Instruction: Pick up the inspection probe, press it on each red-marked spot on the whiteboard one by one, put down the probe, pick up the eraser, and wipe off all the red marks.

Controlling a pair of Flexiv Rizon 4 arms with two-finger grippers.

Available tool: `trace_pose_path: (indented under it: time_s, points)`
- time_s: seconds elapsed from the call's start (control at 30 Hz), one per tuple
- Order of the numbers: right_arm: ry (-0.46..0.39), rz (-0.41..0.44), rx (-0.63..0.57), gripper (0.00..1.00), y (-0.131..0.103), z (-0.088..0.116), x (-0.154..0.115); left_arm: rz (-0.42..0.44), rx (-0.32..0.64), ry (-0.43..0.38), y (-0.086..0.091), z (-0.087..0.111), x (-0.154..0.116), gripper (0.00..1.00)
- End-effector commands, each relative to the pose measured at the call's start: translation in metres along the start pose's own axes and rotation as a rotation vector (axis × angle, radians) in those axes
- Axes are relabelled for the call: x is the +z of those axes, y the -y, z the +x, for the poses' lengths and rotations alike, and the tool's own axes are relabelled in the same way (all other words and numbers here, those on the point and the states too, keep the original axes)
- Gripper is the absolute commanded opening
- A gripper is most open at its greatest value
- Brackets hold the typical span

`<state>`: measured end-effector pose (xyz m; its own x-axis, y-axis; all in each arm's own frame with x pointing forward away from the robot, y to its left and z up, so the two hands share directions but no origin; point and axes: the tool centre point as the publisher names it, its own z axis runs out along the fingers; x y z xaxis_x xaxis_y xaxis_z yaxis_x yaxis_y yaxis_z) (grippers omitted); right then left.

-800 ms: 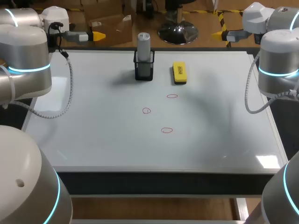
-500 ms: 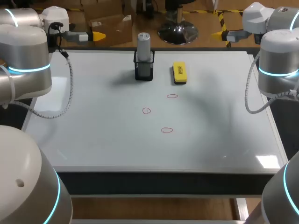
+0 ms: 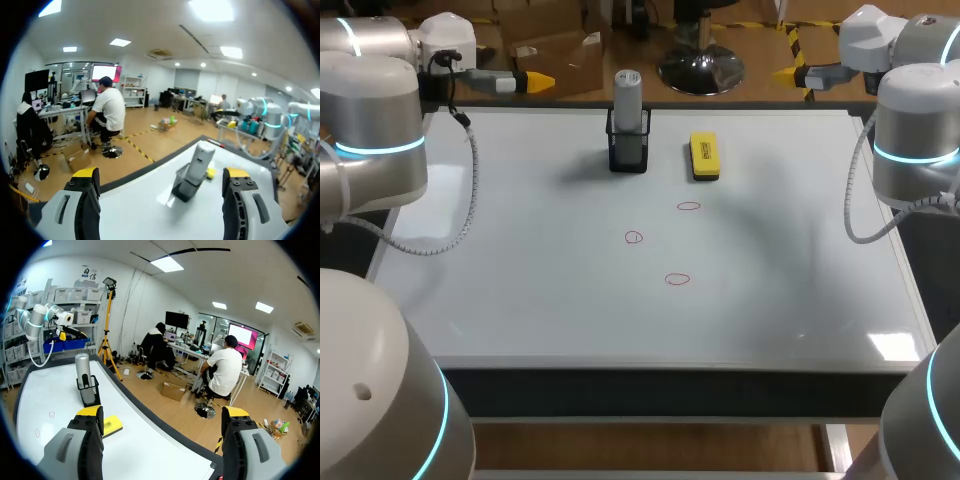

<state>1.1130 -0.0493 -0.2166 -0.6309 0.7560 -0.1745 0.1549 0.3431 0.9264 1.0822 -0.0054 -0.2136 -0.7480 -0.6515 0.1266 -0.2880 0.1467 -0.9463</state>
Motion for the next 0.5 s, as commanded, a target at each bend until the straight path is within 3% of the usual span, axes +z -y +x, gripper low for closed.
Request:
trace_pose_path:
  time_s: [0.03,0.33,0.5]
  points:
    - [-0.001,0.001,0.0,1.0,0.0,-0.001,0.0,0.045,0.043,-0.1,-0.003,-0.001,0.002,1.0]
    - [-0.001,0.001,0.0,1.0,0.0,-0.001,0.0,0.11,0.133,-0.339,0.003,0.026,0.017,1.0]
    - [-0.001,0.001,0.0,1.0,0.0,-0.001,0.0,0.12,0.16,-0.423,0.004,0.042,0.025,1.0]
